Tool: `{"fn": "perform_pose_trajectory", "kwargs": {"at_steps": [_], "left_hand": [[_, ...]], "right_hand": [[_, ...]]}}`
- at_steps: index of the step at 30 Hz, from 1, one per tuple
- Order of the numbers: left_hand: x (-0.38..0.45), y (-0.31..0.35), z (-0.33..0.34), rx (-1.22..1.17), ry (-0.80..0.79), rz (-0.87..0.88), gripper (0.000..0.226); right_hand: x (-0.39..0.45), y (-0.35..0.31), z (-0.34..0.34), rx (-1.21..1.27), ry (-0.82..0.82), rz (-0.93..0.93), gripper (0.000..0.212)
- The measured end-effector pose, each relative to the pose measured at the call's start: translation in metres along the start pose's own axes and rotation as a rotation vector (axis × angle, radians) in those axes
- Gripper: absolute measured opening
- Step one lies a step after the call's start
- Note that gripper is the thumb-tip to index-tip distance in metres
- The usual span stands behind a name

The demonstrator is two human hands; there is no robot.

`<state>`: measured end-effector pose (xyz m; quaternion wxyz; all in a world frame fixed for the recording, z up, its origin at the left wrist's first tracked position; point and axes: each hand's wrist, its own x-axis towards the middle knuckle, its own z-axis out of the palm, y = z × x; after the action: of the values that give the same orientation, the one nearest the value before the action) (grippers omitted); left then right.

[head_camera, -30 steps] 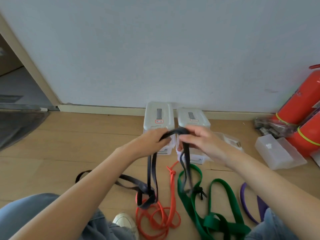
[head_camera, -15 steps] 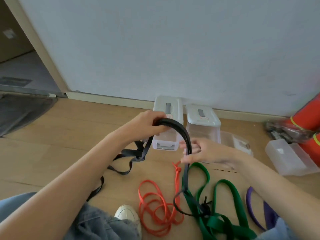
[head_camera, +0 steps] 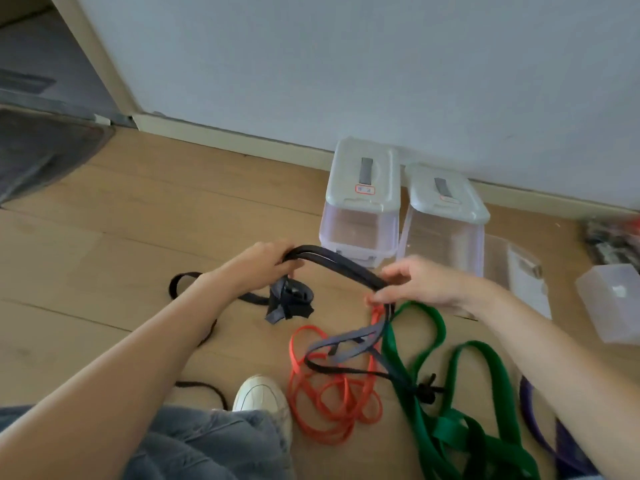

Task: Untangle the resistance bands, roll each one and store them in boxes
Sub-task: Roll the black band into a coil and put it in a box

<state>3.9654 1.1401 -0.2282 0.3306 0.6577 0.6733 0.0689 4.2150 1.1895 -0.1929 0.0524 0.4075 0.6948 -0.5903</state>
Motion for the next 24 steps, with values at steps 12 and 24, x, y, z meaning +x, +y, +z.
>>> {"fn": "perform_pose_trajectory", "kwargs": {"at_steps": [12, 24], "left_hand": [[0.023, 0.007, 0.004, 0.325, -0.056, 0.137, 0.018], [0.027, 0.001, 0.007, 0.162, 0.129, 0.196, 0.007]], "right_hand": [[0.064, 0.004, 0.023, -0.042, 0.269, -0.273, 0.046], [0.074, -0.011, 0.038, 0.064, 0.187, -0.172, 0.013]]}}
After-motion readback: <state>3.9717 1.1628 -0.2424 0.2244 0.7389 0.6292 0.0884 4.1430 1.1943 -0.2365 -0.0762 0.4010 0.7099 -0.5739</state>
